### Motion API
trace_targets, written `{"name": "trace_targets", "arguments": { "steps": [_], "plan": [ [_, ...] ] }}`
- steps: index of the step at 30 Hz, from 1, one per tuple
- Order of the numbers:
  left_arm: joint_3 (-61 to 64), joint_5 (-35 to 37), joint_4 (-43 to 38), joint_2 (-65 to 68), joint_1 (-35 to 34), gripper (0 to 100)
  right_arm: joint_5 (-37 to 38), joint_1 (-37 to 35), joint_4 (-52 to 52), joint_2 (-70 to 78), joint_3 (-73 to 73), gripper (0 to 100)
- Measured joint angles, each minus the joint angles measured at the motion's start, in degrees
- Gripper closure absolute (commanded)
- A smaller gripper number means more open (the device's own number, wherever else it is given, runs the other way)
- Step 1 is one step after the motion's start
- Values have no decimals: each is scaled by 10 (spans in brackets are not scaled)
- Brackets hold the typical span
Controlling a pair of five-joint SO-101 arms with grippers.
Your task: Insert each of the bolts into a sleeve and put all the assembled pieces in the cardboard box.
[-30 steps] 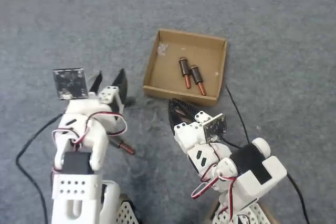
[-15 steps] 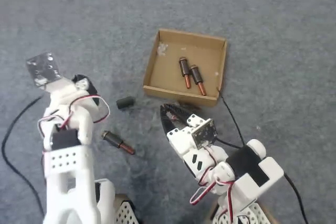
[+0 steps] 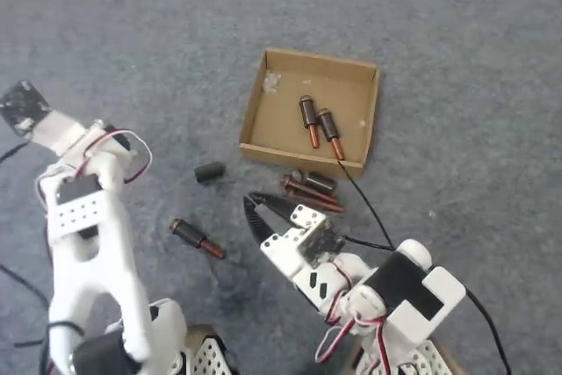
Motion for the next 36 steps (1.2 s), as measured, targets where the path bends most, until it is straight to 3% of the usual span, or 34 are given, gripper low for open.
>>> {"name": "trace_targets", "arguments": {
  "steps": [14,19,22,25,31,36],
  "plan": [
    [-51,9,-42,115,-12,987,18,-69,185,-37,-49,987],
    [-51,9,-45,115,-12,987,18,-75,327,-141,-49,984],
    [-51,9,-45,115,-12,987,18,-78,433,-221,-49,915],
    [-51,9,-48,115,-12,987,18,-78,562,-301,-52,853],
    [-51,2,-56,115,-12,987,19,-80,841,-400,-139,850],
    [-51,-1,-56,115,-12,987,-9,-124,910,-373,-232,850]
  ]
}}
